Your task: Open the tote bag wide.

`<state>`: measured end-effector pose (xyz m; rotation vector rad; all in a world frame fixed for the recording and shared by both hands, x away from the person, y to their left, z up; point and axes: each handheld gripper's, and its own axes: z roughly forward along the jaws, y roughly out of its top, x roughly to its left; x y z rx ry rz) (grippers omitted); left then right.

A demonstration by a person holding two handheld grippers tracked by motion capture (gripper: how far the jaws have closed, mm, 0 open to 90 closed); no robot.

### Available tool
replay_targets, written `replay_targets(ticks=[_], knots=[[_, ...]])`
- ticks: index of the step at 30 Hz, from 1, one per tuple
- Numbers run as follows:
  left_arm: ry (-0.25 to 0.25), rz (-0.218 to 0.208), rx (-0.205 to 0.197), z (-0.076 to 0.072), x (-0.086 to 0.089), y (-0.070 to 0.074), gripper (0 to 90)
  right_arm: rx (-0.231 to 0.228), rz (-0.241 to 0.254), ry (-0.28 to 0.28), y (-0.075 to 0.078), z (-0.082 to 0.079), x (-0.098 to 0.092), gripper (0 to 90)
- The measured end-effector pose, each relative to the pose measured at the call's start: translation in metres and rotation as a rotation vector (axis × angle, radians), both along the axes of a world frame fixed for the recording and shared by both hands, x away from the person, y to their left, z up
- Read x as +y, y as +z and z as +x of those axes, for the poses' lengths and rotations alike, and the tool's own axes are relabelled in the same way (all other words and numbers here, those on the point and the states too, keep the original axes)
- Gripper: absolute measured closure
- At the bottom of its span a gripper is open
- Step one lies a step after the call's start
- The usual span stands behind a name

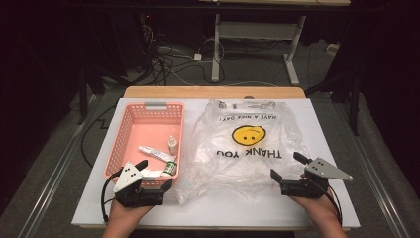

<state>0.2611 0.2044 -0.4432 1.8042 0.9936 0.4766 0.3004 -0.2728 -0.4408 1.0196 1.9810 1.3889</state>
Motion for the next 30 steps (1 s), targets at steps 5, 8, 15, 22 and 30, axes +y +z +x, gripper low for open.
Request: replay_targets(ticks=[5, 8, 15, 22, 30], knots=[[0.0, -0.005, -0.006, -0.001, 0.0, 0.002, 0.0, -0.001, -0.006, 0.002, 0.0, -0.002, -0.001, 0.6], [0.0, -0.002, -0.005, -0.001, 0.001, 0.002, 0.0, 0.002, -0.007, 0.002, 0.001, -0.002, 0.0, 0.7], [-0.003, -0.001, 0.007, 0.003, 0.0, 0.0, 0.0, 0.017, -0.019, -0.01, -0.001, 0.001, -0.006, 0.9], [-0.004, 0.006, 0.0, 0.004, -0.002, 0.001, 0.0, 0.043, -0.039, -0.064, -0.003, 0.003, -0.024, 3.6], [-0.008, 0.001, 0.005, 0.002, -0.001, 0.001, 0.0, 0.109, -0.025, -0.158, -0.007, 0.016, -0.06, 10.1]])
